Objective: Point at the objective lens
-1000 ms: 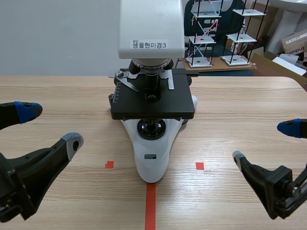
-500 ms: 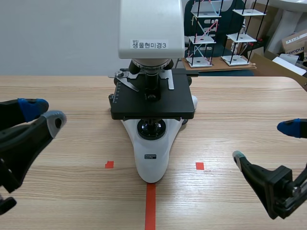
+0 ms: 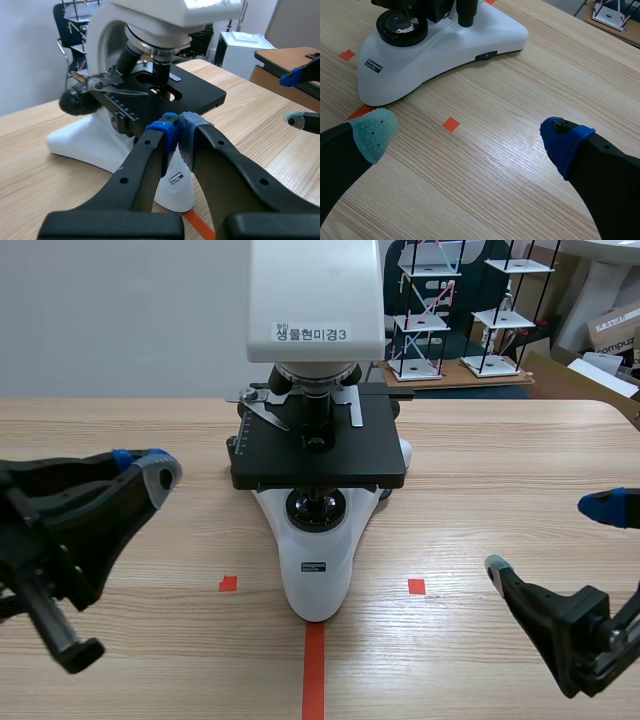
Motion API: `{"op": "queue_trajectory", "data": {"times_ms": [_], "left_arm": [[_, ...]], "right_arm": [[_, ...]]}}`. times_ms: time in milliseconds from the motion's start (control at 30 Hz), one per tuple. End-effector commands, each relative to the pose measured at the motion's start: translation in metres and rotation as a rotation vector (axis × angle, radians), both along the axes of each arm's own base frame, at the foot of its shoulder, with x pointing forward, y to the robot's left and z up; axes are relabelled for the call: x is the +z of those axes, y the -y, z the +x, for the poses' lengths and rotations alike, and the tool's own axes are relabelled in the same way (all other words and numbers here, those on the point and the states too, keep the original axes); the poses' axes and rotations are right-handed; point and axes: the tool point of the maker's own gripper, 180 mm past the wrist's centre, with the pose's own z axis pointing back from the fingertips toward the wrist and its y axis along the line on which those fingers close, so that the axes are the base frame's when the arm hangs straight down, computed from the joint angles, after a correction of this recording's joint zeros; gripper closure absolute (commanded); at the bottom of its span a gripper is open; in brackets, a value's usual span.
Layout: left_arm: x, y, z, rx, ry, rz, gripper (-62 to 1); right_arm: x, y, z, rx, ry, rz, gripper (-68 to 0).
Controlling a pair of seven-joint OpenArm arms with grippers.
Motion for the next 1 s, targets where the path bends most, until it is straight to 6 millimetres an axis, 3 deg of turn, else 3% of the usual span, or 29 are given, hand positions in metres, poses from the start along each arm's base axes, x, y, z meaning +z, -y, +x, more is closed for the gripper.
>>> {"op": "queue_trajectory", "data": {"times_ms": [0, 333, 600, 967], "left_arm": [[0.001, 0.004, 0.005, 0.007, 0.005, -0.027, -2.3], [-0.006, 0.027, 0.036, 0.015, 0.029, -0.016, -2.3], [-0.014, 0.05, 0.047, -0.046, 0.023, 0.007, -2.3], [-0.017, 0.066, 0.065, -0.062, 0.034, 0.047, -2.2]], "right_arm": [[0.008, 0.0, 0.003, -0.004, 0.03, 0.011, -63.4], [0.008, 0.0, 0.003, -0.004, 0.031, 0.012, -63.4], [0.008, 0.0, 0.003, -0.004, 0.031, 0.012, -63.4], [0.008, 0.0, 0.003, -0.004, 0.031, 0.012, -63.4]]}}
